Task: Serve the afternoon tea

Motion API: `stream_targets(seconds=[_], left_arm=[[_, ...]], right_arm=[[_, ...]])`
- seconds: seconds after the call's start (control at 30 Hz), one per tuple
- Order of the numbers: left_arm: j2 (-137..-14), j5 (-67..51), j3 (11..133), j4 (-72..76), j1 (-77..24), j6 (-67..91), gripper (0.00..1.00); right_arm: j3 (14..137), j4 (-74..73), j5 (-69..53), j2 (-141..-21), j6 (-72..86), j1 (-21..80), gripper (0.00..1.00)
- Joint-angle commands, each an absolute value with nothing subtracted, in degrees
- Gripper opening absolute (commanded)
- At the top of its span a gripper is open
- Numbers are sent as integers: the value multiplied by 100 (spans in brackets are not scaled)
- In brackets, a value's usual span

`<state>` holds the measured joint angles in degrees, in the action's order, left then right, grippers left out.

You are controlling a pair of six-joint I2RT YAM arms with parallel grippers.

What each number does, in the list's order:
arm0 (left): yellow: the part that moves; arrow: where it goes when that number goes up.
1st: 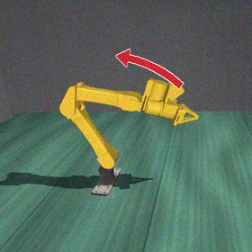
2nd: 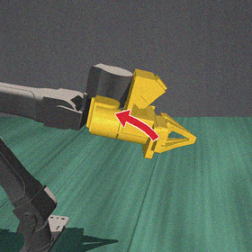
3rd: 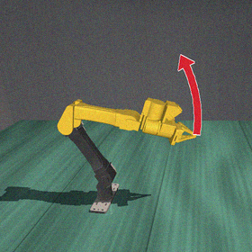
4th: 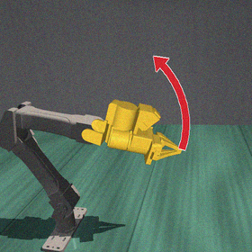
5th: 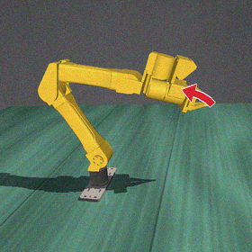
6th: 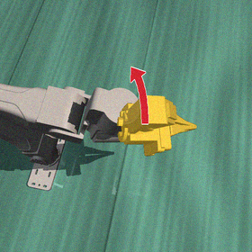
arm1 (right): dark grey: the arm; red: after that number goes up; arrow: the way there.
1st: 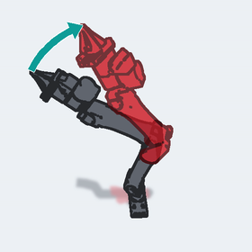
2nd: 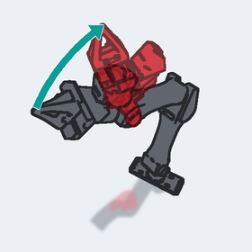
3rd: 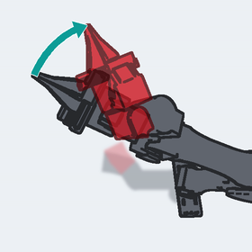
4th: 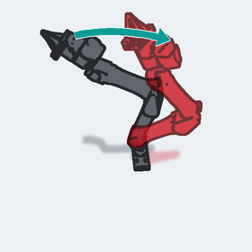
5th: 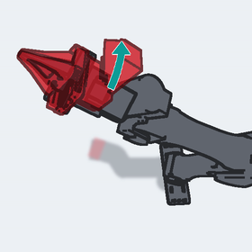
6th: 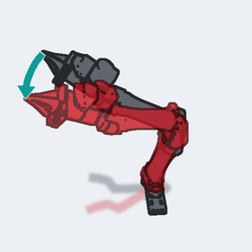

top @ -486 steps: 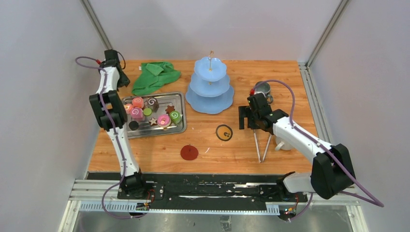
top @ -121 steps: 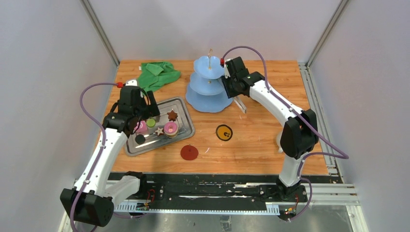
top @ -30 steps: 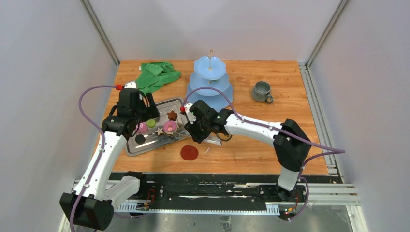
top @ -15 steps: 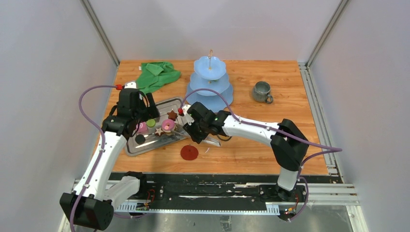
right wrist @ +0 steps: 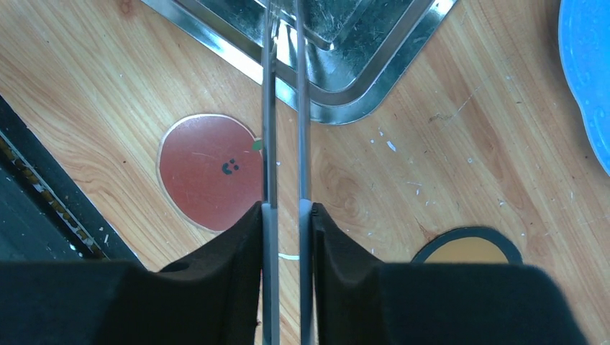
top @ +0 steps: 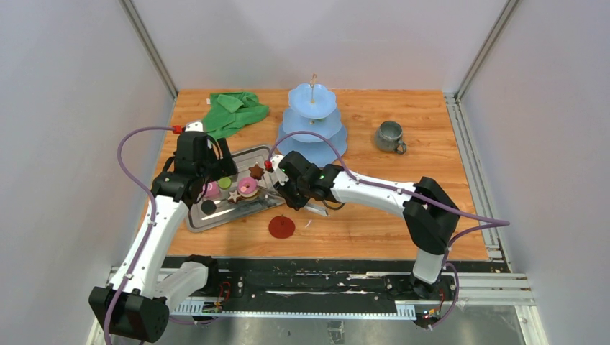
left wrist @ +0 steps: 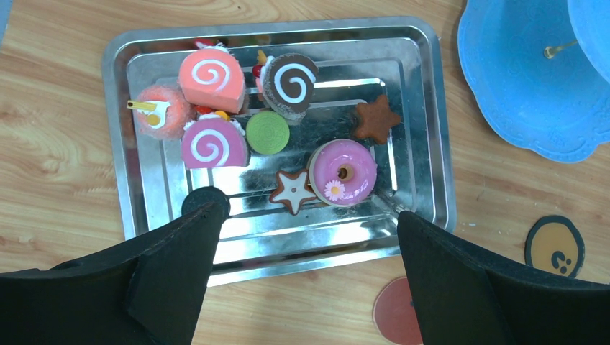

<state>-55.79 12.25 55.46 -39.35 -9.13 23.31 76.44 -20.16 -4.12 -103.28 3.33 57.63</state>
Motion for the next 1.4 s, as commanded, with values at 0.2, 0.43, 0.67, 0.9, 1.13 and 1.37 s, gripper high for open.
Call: stream_targets(seconds=[0.2, 0.43, 0.67, 0.9, 1.13, 1.37], left_arm=[[-5754, 1154, 5452, -3784, -870, 2350, 96], [-6170, 922, 5351, -3743, -781, 2557, 96], [-6281, 589, 5295, -3587, -672, 2665, 96], [-6231, 594, 5320, -3612, -635, 2584, 96], [-6207, 549, 5309, -3601, -625, 2554, 96], [-6174, 554, 5282, -3612, -624, 2542, 96]], right_arm=[[7766, -1985, -289, -10327, 287, 5845, 44], [7831, -1879, -366, -10434, 248, 5850, 48], [7979, -1748, -427, -10626, 222, 5848, 49], [8117, -1673, -431, -10763, 185, 5849, 50], [8235, -1617, -381, -10873, 167, 5847, 52], [8445, -1582, -361, -11057, 140, 5850, 52]])
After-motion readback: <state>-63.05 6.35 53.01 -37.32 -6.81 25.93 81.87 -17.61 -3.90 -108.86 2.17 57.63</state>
